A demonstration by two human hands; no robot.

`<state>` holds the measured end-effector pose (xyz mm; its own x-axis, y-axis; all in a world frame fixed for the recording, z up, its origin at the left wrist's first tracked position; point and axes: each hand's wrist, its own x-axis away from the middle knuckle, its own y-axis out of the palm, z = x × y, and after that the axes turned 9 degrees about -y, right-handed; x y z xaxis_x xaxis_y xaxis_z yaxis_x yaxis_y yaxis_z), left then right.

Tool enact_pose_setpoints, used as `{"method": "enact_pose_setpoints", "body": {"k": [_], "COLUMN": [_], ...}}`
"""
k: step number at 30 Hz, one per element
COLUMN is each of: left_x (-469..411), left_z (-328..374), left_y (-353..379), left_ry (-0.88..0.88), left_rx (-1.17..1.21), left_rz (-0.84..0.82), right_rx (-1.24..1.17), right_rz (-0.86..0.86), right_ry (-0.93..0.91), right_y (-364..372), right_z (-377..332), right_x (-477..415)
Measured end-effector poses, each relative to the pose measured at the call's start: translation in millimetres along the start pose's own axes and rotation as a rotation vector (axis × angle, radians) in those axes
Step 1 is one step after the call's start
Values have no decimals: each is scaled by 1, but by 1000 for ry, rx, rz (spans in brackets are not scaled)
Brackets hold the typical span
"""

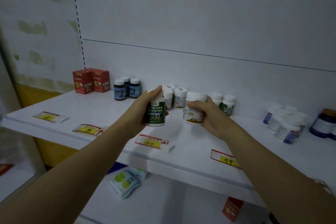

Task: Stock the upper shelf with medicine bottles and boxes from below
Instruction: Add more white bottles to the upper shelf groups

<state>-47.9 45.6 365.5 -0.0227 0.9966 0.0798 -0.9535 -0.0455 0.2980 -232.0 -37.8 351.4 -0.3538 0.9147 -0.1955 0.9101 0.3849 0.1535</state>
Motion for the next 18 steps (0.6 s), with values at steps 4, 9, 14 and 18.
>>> {"method": "enact_pose_setpoints", "body": {"k": [4, 9, 14, 18], "left_x": [-38, -82, -114, -127], "left_z": [14, 31, 37, 35], "left_y": [-28, -64, -84, -91], "left_ry": [16, -7, -41, -62], "left_rx": [-18, -19, -39, -34], "left_rz": [-54, -114, -162, -196], "right_rx": [75, 268, 453, 509], "right_rz": [68, 158, 187, 268], "right_ry": [14, -1, 25, 25], "right_y": [7, 11, 10, 13], "right_z": [23, 45, 64, 70], "right_x": [-45, -81, -94, -104]}}
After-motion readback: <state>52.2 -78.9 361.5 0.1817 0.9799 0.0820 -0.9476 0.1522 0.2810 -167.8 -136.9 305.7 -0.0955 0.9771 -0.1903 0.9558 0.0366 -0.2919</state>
